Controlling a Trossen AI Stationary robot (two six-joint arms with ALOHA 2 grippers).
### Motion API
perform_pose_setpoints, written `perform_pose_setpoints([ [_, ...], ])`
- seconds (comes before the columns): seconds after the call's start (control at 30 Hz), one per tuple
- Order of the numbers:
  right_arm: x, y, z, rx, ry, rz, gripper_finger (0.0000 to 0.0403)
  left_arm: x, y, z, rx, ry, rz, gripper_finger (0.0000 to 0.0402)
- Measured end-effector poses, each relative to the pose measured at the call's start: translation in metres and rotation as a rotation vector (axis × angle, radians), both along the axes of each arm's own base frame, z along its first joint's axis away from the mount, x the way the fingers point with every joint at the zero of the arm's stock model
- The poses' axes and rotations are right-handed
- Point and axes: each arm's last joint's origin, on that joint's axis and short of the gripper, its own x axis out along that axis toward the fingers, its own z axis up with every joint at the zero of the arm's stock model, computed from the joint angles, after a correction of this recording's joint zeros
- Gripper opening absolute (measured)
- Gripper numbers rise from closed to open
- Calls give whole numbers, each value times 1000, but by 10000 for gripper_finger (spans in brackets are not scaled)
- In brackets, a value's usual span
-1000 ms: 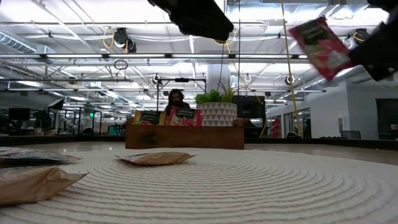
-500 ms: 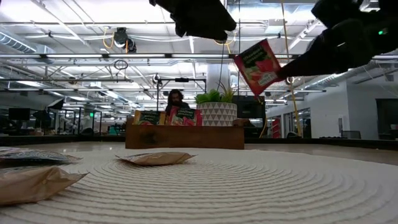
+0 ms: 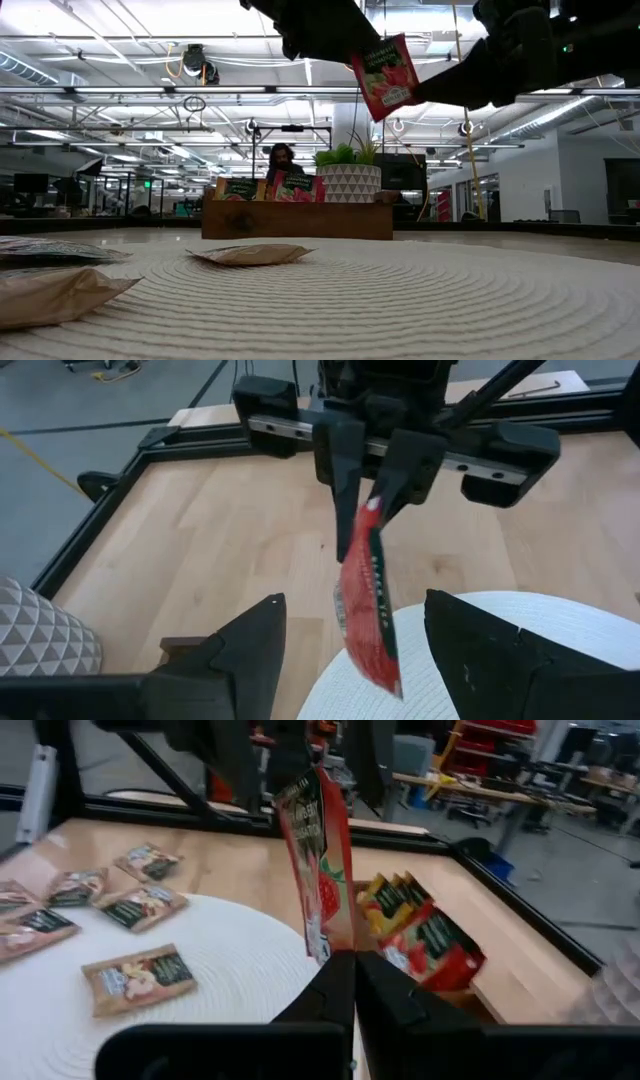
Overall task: Pick & Place Tea
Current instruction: Put the strawberry tea bag into the wooden organizer
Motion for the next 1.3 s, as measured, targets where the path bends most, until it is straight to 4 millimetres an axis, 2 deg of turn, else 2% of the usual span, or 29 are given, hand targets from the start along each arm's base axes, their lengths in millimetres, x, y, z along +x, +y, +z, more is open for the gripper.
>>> perform_pose_setpoints([
  [0.37,5,0,2,1,-59,44,0,2,19,0,-41,-2,71,239],
  [0.53,5,0,2,0,-55,45,0,2,22,-2,-58,19,41,232],
  [0.67,5,0,2,-1,-53,44,0,3,21,0,-28,7,5,183],
  [0.9,5,0,0,8,-38,43,0,3,18,0,19,8,-47,25],
  [0.93,5,0,0,14,-38,41,0,3,18,0,24,9,-49,13],
  [1.13,5,0,-2,16,-17,39,1,-6,19,-3,129,111,24,4],
  [1.3,4,0,-3,13,-4,39,6,-20,30,-7,211,257,151,2],
])
